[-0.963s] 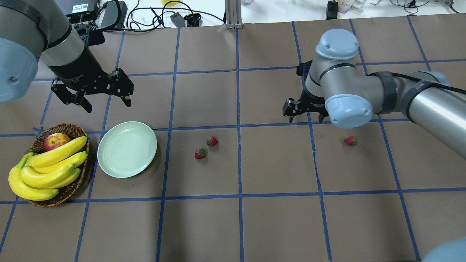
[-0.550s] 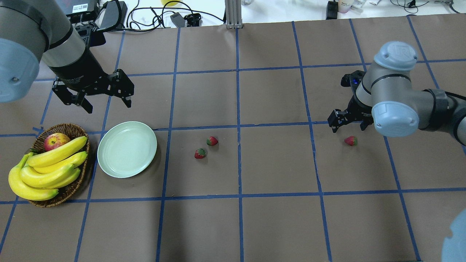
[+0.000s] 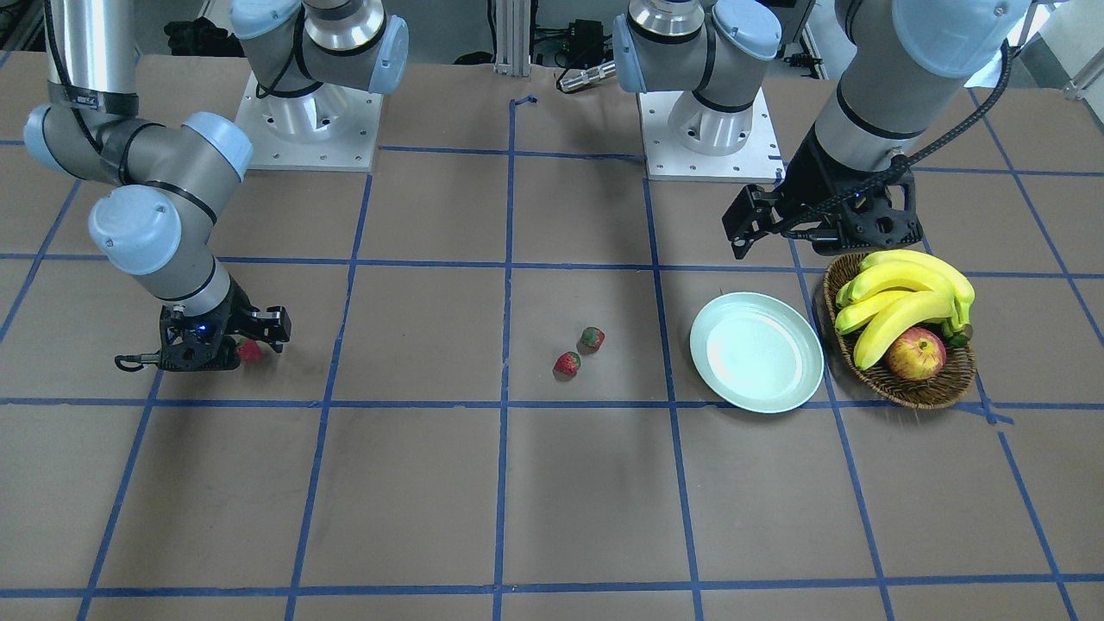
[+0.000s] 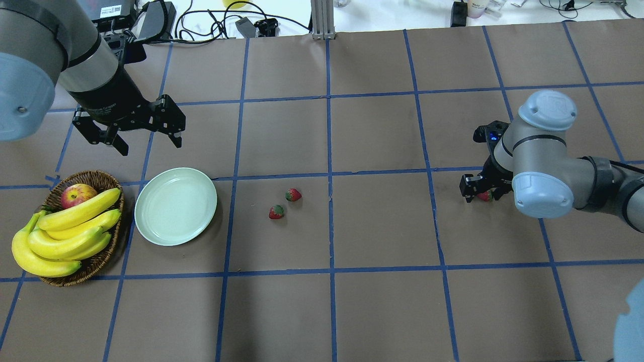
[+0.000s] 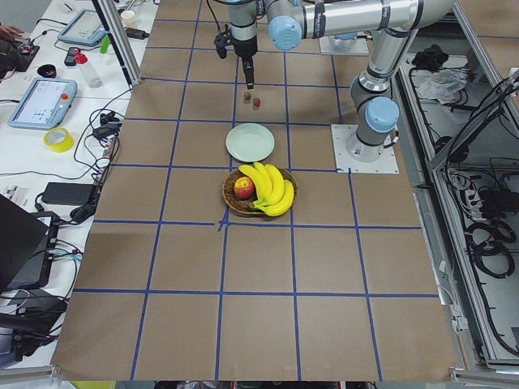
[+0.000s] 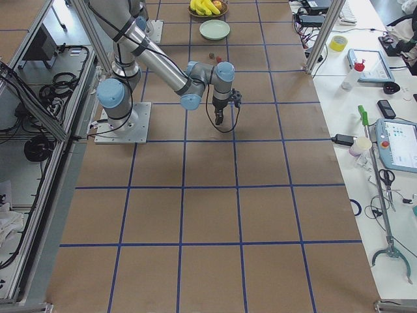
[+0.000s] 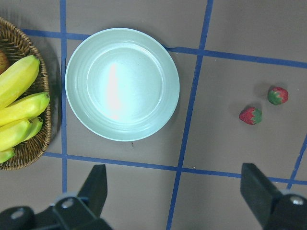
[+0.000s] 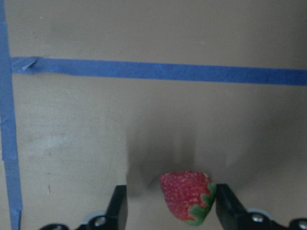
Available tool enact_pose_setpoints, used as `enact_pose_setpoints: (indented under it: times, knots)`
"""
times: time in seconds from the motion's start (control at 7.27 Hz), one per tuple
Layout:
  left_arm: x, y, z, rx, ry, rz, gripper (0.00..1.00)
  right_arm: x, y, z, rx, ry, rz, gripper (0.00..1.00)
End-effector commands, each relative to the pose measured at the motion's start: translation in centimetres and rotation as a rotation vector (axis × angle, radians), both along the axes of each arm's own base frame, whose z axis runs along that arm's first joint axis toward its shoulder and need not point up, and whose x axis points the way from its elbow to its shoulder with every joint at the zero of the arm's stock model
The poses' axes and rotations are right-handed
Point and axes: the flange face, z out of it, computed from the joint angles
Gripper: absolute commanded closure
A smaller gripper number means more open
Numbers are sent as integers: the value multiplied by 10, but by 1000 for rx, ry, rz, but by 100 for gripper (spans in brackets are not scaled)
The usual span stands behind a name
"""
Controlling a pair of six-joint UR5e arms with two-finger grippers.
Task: Collect all strawberries into plate
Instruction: 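Reach the right gripper to the farthest strawberry and grasp it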
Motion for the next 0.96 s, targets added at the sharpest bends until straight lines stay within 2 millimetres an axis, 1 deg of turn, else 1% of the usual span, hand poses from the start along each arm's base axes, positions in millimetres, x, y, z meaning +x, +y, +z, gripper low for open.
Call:
enact_pose_setpoints:
  times: [0.0,0.14,0.28,0.41,0.55,0.69,0.83]
  knots:
    - [-1,-1,3,-24,-3,-2,0,-1,-3,3,-9,7,-1,100]
    - [-1,-1,11,-40,-6,-2,0,-1,-1,3,-5,6,-11,100]
    - [-1,0,21,-58,-11,-2,0,9,-2,9,-16,-5,-41,100]
    - [-1,2,26,-62,-10,-2,0,52,-6,16,-37,-11,-73,100]
    - [-3,3,30,-72,-5,-3,0,120,-9,29,-69,-49,-150,100]
    - [-5,6,40,-96,-6,-6,0,179,-7,36,-76,-81,-234,100]
    - [-5,8,44,-106,-2,-6,0,232,-3,38,-48,-158,-320,100]
